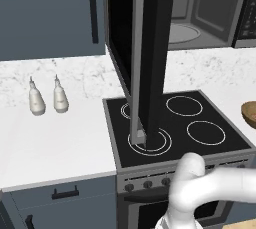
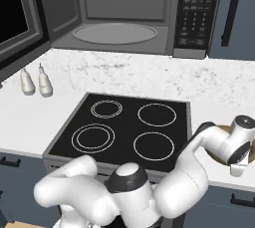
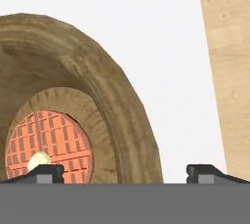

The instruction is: Open the microwave, place the bowl with waffle inside the microwave, then close the microwave door and turn it on.

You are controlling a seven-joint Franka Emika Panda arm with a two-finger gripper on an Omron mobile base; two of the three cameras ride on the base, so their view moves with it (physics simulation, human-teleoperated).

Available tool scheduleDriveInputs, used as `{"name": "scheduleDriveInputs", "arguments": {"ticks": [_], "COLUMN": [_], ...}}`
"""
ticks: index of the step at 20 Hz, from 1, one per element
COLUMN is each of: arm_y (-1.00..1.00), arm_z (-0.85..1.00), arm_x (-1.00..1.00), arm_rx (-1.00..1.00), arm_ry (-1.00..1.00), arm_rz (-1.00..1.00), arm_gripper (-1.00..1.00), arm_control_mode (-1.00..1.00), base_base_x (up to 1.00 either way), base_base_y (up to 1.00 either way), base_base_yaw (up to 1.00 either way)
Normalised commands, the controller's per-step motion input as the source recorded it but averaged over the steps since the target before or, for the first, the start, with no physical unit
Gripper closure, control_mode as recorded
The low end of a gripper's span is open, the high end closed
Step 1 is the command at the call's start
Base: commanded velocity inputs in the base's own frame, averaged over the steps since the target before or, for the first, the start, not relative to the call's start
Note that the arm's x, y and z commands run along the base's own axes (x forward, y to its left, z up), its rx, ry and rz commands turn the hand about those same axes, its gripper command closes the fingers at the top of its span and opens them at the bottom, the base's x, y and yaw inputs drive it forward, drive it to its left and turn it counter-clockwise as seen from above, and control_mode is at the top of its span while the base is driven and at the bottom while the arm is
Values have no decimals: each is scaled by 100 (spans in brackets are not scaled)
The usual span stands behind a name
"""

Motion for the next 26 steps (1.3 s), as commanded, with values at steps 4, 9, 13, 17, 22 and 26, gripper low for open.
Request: {"name": "scheduleDriveInputs", "arguments": {"ticks": [4, 9, 13, 17, 22, 26], "arm_y": [-1, 0, 0, 0, 0, 1], "arm_z": [-24, -14, -2, 0, 0, 34], "arm_x": [2, 0, 0, 0, -14, -74], "arm_rx": [0, 0, 0, 0, 0, 0], "arm_ry": [0, 0, 0, 0, -7, -25], "arm_rz": [0, 0, 0, 0, 0, 0], "arm_gripper": [-100, 100, 100, 100, 100, 100], "arm_control_mode": [-100, -100, -100, -100, -100, -100], "base_base_x": [0, 0, 0, 0, 0, 0], "base_base_y": [0, 0, 0, 0, 0, 0], "base_base_yaw": [0, 0, 0, 0, 0, 0]}}
